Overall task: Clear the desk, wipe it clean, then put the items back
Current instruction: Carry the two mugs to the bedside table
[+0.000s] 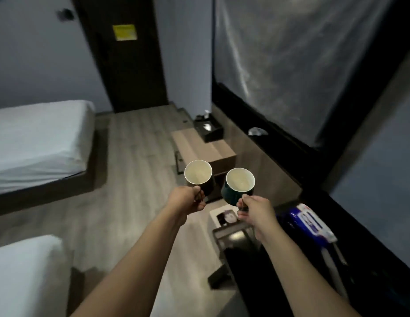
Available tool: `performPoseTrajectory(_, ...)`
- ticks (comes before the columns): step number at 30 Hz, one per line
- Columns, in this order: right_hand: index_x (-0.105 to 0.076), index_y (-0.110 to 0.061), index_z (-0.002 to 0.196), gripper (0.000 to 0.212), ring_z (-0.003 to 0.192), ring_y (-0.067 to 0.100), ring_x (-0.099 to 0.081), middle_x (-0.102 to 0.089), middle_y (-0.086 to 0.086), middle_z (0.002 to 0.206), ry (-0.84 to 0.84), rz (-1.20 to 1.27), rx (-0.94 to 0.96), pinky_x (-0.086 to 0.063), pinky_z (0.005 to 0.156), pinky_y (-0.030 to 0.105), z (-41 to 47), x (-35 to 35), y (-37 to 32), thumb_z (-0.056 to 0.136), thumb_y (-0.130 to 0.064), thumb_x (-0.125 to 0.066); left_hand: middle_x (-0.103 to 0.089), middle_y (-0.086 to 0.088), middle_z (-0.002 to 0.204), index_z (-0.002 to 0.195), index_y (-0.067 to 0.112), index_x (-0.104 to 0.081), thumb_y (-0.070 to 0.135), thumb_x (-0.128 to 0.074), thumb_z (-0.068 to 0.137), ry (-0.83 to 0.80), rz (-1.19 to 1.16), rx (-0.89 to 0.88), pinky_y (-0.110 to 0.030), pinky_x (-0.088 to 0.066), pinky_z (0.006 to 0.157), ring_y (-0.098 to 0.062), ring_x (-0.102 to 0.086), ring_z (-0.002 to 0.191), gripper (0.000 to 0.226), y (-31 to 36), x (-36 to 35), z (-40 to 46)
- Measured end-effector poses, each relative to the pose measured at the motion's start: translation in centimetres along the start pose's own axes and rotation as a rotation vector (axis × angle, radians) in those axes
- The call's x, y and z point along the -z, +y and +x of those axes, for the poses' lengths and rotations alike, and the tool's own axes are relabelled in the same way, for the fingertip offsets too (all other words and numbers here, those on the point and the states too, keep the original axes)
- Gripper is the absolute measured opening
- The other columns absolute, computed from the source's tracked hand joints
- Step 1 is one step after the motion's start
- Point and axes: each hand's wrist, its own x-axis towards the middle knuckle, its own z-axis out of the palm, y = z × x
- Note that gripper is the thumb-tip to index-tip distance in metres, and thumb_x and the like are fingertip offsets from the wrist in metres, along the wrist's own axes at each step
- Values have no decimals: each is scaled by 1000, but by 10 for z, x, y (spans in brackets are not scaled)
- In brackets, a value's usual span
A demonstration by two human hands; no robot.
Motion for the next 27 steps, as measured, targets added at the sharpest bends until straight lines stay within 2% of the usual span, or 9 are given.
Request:
performPoseTrajectory(6,-64,-6,78,24,64,21,-56,-63,8,72,-120,-66,-66,-52,62,32,37,-181,3,98,-18,-54,-49,-12,76,86,1,-53,1,-45,96,209,-104,6,-22,-38,41,-24,-43,65,13,42,164,54)
performPoseTrajectory(8,-63,-5,79,24,63,21,-55,-62,8,70,-148,-57,-73,-50,63,33,45,-235,3,98,-16,-54,-52,-12,77,87,1,-54,3,-46,96,254,-109,15,-21,-44,40,-23,-49,61,13,58,209,72)
performPoseTrajectory(12,-62,-4,77,24,63,20,-52,-60,9,71,-182,-66,-66,-48,59,29,64,-323,-1,98,-15,-53,-57,-11,82,92,-1,-58,9,-47,98,318,-127,38,-24,-55,49,-24,-58,62,16,90,279,119)
performPoseTrajectory(16,-63,-3,78,24,64,19,-51,-60,10,73,-203,-83,-74,-45,57,28,104,-392,-9,98,-14,-54,-59,-10,80,83,2,-60,11,-48,99,343,-129,68,-27,-57,56,-24,-60,64,22,118,325,177)
performPoseTrajectory(18,-62,-2,78,25,61,19,-49,-58,10,71,-225,-94,-83,-42,53,26,134,-425,-15,98,-13,-53,-60,-10,79,86,3,-61,12,-49,99,348,-138,82,-30,-58,60,-23,-61,64,20,134,343,213)
performPoseTrajectory(22,-58,-3,72,28,52,18,-43,-55,10,67,-280,-72,-94,-36,44,24,209,-486,-29,98,-12,-52,-63,-10,83,103,0,-61,11,-52,98,377,-163,89,-27,-58,49,-22,-63,67,15,174,365,289)
performPoseTrajectory(27,-58,-5,70,30,52,19,-45,-56,9,67,-277,-52,-120,-40,49,26,297,-545,-65,97,-13,-52,-64,-12,83,96,-1,-62,13,-53,99,364,-64,105,-28,-58,50,-23,-63,67,17,240,379,372)
